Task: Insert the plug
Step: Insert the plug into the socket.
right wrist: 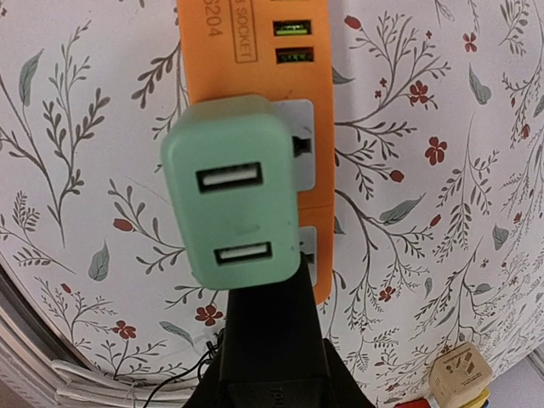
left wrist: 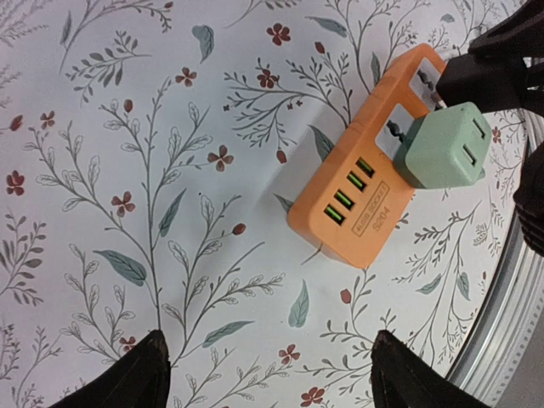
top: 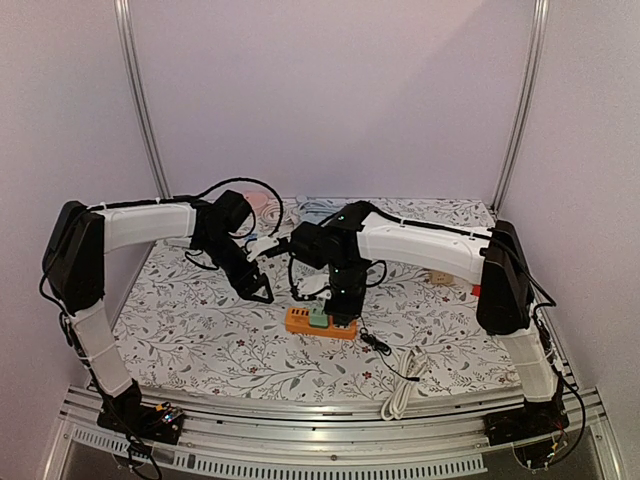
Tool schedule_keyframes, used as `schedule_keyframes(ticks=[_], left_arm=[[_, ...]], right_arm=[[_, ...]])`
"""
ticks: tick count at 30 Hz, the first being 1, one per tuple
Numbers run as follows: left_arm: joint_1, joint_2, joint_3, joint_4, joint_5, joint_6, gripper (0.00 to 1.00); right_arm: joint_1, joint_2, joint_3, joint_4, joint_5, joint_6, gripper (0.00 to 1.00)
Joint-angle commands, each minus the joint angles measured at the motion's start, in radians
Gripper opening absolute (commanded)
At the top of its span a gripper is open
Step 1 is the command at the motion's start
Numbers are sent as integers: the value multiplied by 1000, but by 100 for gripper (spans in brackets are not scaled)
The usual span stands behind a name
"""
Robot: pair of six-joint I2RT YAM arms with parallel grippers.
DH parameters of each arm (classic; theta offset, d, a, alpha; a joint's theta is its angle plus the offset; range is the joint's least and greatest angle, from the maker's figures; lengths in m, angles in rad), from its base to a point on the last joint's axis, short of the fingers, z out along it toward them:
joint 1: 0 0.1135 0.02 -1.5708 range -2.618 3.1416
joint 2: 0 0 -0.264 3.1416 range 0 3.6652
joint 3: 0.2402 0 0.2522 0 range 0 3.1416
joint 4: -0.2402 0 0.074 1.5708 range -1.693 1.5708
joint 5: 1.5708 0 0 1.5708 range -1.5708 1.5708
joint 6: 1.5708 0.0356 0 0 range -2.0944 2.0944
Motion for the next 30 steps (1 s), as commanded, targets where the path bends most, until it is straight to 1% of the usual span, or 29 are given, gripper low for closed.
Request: schedule_keyframes(ticks=[1,5,10,17,23,30], left_arm=[[13,-30,5,5,10,12,80],[13,-31,10,4,7,15,80],[13,-33,12,-5,4,16,80],[14,-31,16,-5,2,17,80],[13,-30,17,-6,6,17,80],[14,-28,17,-5,11,13,80]], right_arm=[[0,-40,-8,-88,20,-3,0],[1,-61,-44,-46,-30,-12,0],[0,-53,-45,-35,-77,-10,0],[1,-42,-78,-19,-56,-9,0],[-6,-15,-74,3,-25,0,0],[-18,-42,-74,45,-21,13,0]])
